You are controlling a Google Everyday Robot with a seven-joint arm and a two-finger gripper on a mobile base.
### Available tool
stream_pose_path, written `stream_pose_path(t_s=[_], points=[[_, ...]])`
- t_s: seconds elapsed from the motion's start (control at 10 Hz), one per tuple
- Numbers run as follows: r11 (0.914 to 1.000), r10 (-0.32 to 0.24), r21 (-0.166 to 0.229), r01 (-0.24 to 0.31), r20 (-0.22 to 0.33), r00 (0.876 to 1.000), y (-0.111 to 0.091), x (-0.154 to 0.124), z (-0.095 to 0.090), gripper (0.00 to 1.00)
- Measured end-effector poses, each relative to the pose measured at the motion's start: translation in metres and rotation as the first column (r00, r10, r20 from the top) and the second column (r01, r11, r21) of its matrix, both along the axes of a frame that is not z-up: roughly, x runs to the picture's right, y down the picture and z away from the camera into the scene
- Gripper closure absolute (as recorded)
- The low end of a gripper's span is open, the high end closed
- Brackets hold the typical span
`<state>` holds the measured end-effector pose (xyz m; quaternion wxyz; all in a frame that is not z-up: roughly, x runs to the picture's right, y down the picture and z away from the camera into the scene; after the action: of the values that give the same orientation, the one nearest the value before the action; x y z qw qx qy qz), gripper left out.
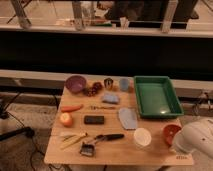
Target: Stack bowls into tray
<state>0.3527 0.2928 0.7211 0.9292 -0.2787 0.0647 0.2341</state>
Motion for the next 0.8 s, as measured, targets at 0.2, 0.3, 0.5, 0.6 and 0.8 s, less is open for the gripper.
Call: stream_pose_path(t_s=[0.2,0.3,0.5,0.6,0.8], points=[[0.9997,0.003,0.025,-0.004,0.022,1.000,-0.014,-0.007,-0.011,1.00],[0.9995,0.000,0.032,-0.001,0.024,1.000,-0.017,-0.008,-0.013,1.00],[0.9985,-0.014,0.052,0.013,0.017,1.000,-0.026,-0.012,-0.020,1.00],[0.9972,-0.028,0.069,0.027,0.010,1.000,-0.033,-0.015,-0.026,1.00],[0.9897,-0.066,0.127,0.066,-0.005,0.998,-0.059,-0.024,-0.048,1.00]])
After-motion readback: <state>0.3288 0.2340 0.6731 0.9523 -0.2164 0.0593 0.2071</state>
